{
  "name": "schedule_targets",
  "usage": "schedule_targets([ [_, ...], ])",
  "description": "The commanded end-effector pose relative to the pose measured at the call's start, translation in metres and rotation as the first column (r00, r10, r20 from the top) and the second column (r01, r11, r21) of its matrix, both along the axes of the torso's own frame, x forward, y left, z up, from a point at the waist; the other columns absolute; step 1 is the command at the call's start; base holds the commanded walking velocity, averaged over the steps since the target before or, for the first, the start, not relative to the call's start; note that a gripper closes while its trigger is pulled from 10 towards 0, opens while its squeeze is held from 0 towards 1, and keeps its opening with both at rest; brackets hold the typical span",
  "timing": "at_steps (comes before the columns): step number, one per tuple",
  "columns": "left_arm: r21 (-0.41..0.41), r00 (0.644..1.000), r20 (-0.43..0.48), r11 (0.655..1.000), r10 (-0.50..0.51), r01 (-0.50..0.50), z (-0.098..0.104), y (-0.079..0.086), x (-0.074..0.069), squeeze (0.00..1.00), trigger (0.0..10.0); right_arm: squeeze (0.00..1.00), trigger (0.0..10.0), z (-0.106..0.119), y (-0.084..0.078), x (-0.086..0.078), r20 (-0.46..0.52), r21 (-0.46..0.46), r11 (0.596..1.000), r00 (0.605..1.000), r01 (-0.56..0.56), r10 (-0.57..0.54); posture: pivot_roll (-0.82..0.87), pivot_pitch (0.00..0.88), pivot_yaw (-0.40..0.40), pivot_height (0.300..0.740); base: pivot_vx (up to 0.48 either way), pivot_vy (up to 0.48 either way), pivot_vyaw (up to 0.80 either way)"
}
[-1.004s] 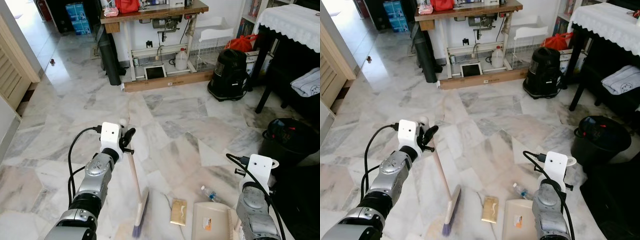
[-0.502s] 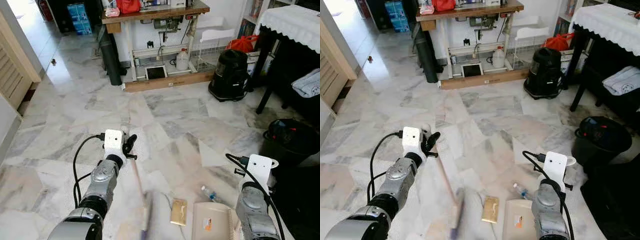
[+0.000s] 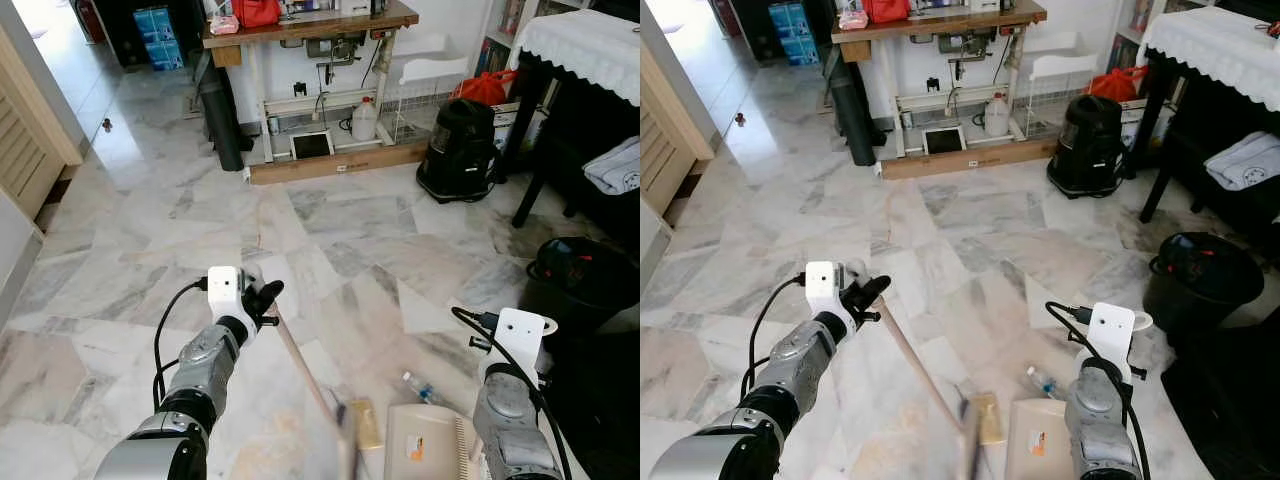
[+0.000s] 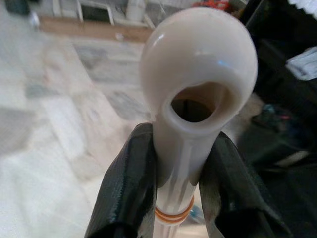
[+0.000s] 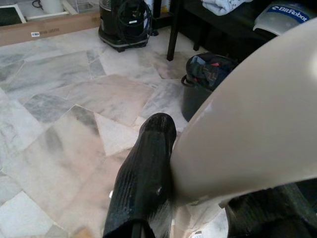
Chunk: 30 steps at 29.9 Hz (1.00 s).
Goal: Sweep floor
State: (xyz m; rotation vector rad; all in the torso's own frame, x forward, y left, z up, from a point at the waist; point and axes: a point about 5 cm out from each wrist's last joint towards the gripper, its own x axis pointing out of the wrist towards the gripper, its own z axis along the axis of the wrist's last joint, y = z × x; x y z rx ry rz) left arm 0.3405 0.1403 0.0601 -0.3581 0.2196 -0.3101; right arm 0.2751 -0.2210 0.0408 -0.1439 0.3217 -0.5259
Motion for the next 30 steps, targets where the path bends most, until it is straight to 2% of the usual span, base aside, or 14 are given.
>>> schedule_targets([
  [1,-0.12,0.999,-0.039,0.993,-0.017,0.012,-0.002,-0.004,0.0,0.0,10.0,0.0,10.0,-0.004,0.005,0.0,-0.011,0.007,1.0,1.0,-0.015,0.015,-0.17,0.014,0.062,0.74,0.0,0.0,0.0],
  [5,-0.126,1.0,-0.024,0.992,-0.009,0.006,0.003,0.0,0.003,0.0,10.0,0.0,10.0,-0.004,0.005,0.0,-0.013,0.008,1.0,1.0,-0.017,0.017,-0.17,0.019,0.062,0.74,0.0,0.0,0.0],
  [10,-0.072,0.999,0.05,0.997,-0.014,0.017,0.018,0.012,0.009,0.0,10.0,0.0,10.0,-0.004,0.005,-0.001,-0.017,0.009,1.0,1.0,-0.017,0.017,-0.17,0.023,0.062,0.74,0.0,0.0,0.0],
  [15,-0.045,0.984,0.164,0.997,0.076,-0.069,0.043,0.032,0.019,0.0,10.0,0.0,10.0,-0.005,0.005,-0.001,-0.017,0.01,1.0,1.0,-0.018,0.019,-0.16,0.027,0.062,0.74,0.0,0.0,0.0],
  [19,-0.026,0.961,0.252,0.994,0.114,-0.111,0.06,0.039,0.022,0.0,10.0,0.0,10.0,-0.004,0.006,0.0,-0.011,0.012,1.0,1.0,-0.022,0.022,-0.16,0.027,0.063,0.74,0.0,0.0,0.0],
  [24,0.081,0.927,0.352,0.983,0.128,-0.166,0.07,0.044,0.018,0.0,10.0,0.0,10.0,0.001,0.01,0.003,0.038,0.026,0.999,0.998,-0.047,0.046,-0.15,0.024,0.062,0.74,0.0,0.0,0.0],
  [30,0.177,0.902,0.408,0.958,0.138,-0.227,0.067,0.047,0.007,0.0,10.0,0.0,10.0,0.009,0.011,0.006,0.092,0.05,0.997,0.995,-0.053,0.048,-0.15,0.021,0.063,0.74,0.0,0.0,0.0],
])
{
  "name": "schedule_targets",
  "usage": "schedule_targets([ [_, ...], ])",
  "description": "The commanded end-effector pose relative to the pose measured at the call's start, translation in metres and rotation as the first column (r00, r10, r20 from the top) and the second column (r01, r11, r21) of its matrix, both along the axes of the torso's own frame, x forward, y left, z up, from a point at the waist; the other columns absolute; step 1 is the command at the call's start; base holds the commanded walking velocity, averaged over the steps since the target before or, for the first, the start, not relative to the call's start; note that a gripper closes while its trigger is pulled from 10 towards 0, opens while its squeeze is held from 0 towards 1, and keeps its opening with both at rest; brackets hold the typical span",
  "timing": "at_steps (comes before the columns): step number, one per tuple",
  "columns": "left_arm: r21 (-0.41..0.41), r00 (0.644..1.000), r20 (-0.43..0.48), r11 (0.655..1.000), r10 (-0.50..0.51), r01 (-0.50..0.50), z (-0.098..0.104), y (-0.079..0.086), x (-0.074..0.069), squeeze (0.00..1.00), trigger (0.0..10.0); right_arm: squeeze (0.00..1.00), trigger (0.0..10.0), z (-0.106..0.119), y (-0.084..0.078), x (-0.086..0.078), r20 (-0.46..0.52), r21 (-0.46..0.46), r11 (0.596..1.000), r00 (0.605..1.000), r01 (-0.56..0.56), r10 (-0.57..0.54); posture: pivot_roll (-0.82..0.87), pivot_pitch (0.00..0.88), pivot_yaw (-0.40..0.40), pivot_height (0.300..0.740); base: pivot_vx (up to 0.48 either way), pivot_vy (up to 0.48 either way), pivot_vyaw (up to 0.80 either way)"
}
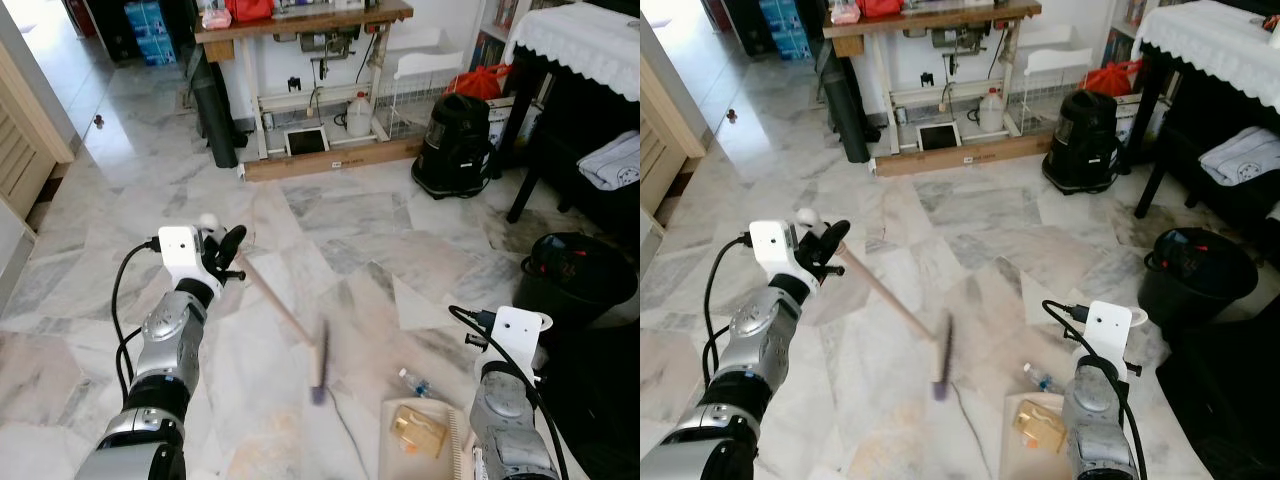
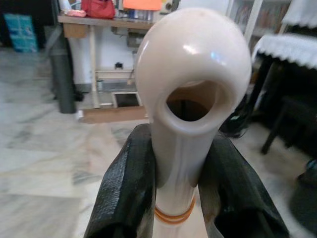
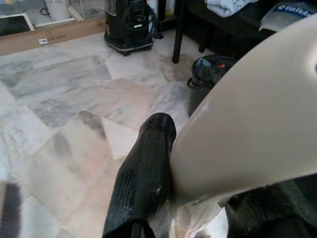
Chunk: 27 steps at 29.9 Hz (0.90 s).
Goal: Sweep floor
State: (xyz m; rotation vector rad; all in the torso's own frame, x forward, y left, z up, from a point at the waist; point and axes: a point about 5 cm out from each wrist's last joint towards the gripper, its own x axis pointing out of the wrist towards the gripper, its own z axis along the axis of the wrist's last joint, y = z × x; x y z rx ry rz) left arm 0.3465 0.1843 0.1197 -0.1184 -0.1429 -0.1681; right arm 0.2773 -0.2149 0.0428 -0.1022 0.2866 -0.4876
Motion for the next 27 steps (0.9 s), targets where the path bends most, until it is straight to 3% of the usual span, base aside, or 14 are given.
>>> schedule_targets([
  [1,0.042,0.999,0.037,0.999,0.013,-0.014,0.006,0.003,-0.002,0.0,10.0,0.0,10.0,0.008,0.006,0.005,0.053,0.028,0.999,0.999,-0.015,0.013,-0.15,0.017,0.062,0.74,0.0,0.0,0.0],
  [10,0.123,0.997,0.073,0.992,0.013,-0.022,0.005,-0.002,-0.012,0.0,10.0,0.0,10.0,0.026,0.007,0.01,0.145,0.114,0.993,0.989,-0.008,-0.008,-0.16,0.0,0.058,0.74,0.0,0.0,0.0],
  [12,0.172,0.996,0.09,0.985,0.001,-0.016,0.005,-0.006,-0.014,0.0,10.0,0.0,10.0,0.036,0.005,0.013,0.199,0.124,0.992,0.98,-0.002,-0.023,-0.15,0.0,0.058,0.74,0.0,0.0,0.0],
  [13,0.234,0.994,0.105,0.972,-0.035,0.01,0.005,-0.012,-0.017,0.0,10.0,0.0,10.0,0.041,0.006,0.015,0.228,0.118,0.993,0.973,-0.015,-0.013,-0.16,0.0,0.06,0.74,0.0,0.0,0.0],
  [17,0.209,0.993,0.111,0.978,-0.032,0.008,0.004,-0.017,-0.02,0.0,10.0,0.0,10.0,0.051,0.009,0.018,0.295,0.112,0.992,0.955,-0.051,0.016,-0.16,0.0,0.058,0.74,0.0,0.0,0.0],
  [27,0.149,0.991,0.133,0.989,-0.014,-0.006,0.008,-0.021,-0.028,0.0,10.0,0.0,10.0,0.062,0.018,0.016,0.358,0.098,0.985,0.929,-0.139,0.096,-0.16,0.0,0.019,0.74,0.0,0.0,0.0],
])
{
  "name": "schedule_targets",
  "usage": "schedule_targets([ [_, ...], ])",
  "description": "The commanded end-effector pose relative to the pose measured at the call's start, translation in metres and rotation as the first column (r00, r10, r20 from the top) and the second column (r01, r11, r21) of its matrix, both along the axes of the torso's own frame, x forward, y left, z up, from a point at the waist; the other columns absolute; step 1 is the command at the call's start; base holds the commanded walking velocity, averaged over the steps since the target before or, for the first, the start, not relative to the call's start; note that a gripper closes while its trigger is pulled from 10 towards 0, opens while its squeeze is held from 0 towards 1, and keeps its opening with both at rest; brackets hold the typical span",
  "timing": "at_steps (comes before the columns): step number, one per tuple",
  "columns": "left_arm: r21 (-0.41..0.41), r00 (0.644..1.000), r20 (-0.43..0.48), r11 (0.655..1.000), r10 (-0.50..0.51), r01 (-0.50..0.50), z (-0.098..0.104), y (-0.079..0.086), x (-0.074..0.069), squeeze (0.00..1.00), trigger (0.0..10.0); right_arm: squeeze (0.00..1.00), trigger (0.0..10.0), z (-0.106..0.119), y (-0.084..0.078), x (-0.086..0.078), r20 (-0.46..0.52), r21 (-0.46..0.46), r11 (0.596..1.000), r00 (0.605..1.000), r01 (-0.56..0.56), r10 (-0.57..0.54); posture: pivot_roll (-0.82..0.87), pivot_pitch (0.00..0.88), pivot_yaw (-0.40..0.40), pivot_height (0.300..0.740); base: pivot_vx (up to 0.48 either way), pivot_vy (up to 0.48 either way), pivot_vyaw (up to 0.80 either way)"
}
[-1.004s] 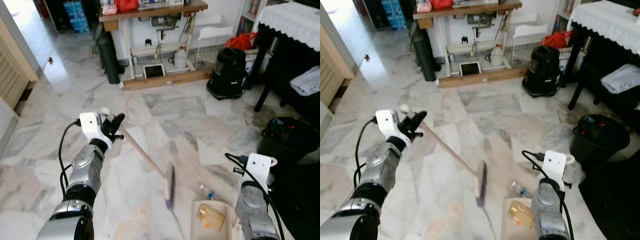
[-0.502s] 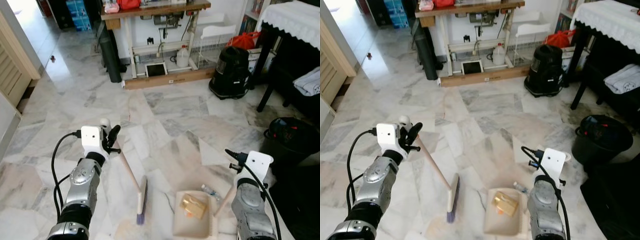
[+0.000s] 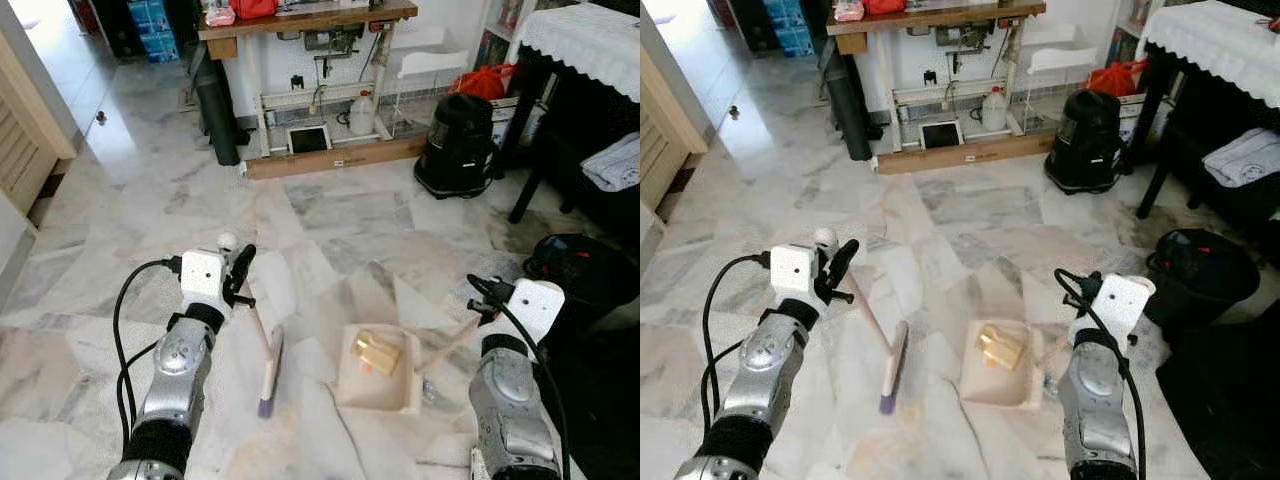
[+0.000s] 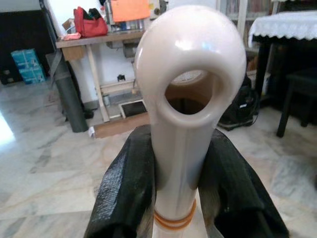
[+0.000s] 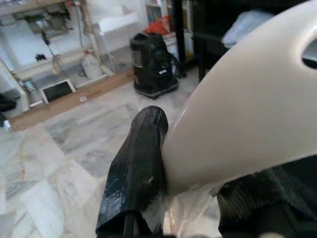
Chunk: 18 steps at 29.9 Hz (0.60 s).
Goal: Sweep floor
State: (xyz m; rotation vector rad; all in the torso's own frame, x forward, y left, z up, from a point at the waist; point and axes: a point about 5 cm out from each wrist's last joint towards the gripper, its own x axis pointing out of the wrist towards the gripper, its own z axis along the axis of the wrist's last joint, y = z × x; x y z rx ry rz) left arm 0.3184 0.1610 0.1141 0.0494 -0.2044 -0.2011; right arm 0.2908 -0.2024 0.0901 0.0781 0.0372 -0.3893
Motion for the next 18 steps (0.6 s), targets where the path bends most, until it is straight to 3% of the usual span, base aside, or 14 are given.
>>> schedule_targets([
  [1,-0.013,0.998,0.061,1.0,0.015,-0.014,0.013,0.002,-0.001,0.0,10.0,0.0,10.0,0.017,0.007,0.003,0.09,-0.007,0.999,0.995,-0.039,0.04,-0.16,0.0,0.011,0.74,0.0,0.0,0.0],
  [11,-0.013,0.997,0.069,0.999,0.045,-0.044,0.013,0.003,-0.004,0.0,10.0,0.0,10.0,0.028,0.012,0.0,0.139,-0.02,0.997,0.987,-0.077,0.079,-0.15,0.0,0.016,0.74,0.0,0.0,0.0],
  [18,0.004,0.998,0.054,0.999,0.033,-0.034,0.01,0.004,-0.005,0.0,10.0,0.0,10.0,0.025,0.014,-0.005,0.141,-0.016,0.997,0.987,-0.071,0.073,-0.15,0.0,0.034,0.74,0.0,0.0,0.72],
])
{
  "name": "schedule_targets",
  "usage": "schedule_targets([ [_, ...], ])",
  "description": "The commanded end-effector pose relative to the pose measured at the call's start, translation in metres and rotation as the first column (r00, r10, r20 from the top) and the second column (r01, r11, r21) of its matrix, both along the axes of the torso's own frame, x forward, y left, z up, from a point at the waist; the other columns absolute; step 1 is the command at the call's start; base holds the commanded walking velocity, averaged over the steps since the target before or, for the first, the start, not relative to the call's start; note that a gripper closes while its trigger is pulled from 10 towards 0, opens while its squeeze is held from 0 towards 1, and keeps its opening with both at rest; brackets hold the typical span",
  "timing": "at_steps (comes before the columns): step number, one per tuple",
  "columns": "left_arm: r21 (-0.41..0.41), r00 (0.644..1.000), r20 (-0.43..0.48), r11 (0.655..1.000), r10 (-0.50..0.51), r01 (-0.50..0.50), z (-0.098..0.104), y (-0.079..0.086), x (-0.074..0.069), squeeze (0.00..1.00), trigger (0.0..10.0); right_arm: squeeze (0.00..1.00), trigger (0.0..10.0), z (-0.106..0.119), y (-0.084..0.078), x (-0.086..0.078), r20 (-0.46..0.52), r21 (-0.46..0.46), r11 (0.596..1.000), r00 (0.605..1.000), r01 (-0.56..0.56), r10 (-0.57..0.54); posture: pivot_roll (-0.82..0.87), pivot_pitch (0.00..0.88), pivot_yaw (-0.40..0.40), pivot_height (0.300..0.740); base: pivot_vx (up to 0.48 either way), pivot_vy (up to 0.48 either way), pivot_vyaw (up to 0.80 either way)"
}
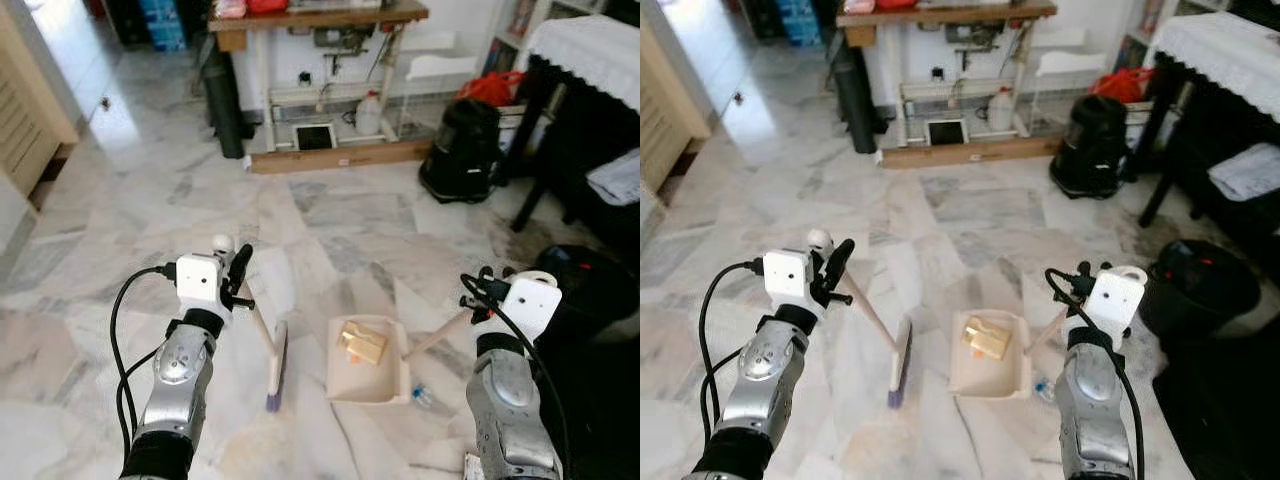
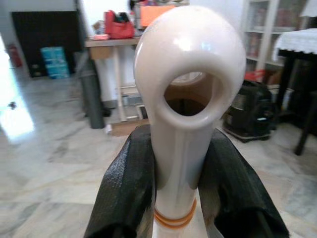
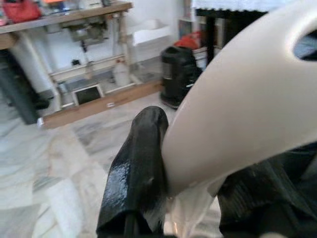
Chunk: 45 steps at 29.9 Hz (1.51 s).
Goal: Sweep floor
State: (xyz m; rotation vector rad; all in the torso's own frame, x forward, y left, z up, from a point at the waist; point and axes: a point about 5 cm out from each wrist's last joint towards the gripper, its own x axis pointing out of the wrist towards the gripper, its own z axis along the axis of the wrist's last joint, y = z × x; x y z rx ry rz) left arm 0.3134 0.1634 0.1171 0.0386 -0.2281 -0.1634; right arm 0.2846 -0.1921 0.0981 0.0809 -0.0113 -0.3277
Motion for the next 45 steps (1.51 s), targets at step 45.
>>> schedule_targets([
  [45,0.071,0.997,0.028,0.995,0.073,-0.075,0.013,0.019,-0.004,0.0,10.0,0.0,10.0,0.029,0.002,0.009,0.117,0.016,0.999,0.993,-0.038,0.036,-0.1,0.0,0.015,0.74,0.0,0.0,0.8],
])
